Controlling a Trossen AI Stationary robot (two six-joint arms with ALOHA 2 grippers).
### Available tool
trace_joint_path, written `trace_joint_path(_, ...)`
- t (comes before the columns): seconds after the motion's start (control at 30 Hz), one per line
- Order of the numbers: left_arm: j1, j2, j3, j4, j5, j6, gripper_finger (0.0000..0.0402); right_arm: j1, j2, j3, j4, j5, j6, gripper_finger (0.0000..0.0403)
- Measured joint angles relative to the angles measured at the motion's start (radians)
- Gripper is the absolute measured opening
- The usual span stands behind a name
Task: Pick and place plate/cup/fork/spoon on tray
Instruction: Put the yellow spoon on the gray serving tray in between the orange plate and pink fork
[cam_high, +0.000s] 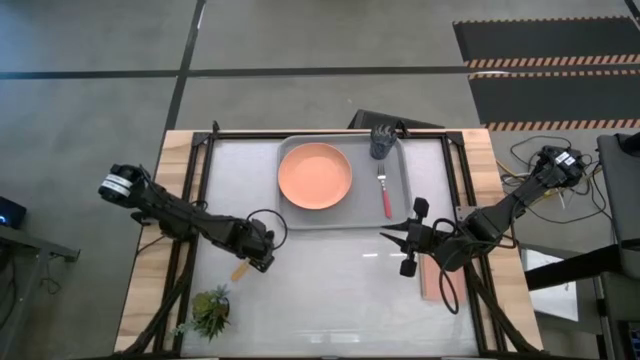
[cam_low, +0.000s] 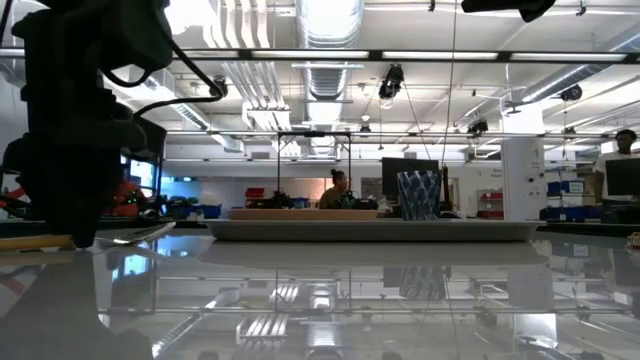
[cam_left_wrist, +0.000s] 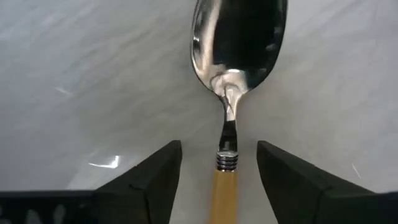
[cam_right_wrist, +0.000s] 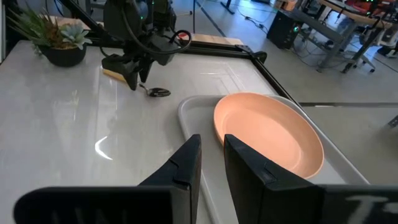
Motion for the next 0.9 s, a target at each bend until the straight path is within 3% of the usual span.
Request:
trace_joint_path(0.23,-0.001,0.046,0.003,-0.013,0.000,0.000,0.0141,0.000,0.000,0.000,0.000,0.000,0.000,0.0059)
trace_joint_path(0.57,-0.002,0.022,0.002,0.000,-0.014,0.000,0.0019,0.000,0.000,0.000,0.000,0.000,0.000,0.0059)
trace_joint_path(0.9,-0.001,-0.063,0.019,0.001,-0.089,0.001,0.0017,0.000,0.000,0.000,0.000,0.000,0.000,0.0059)
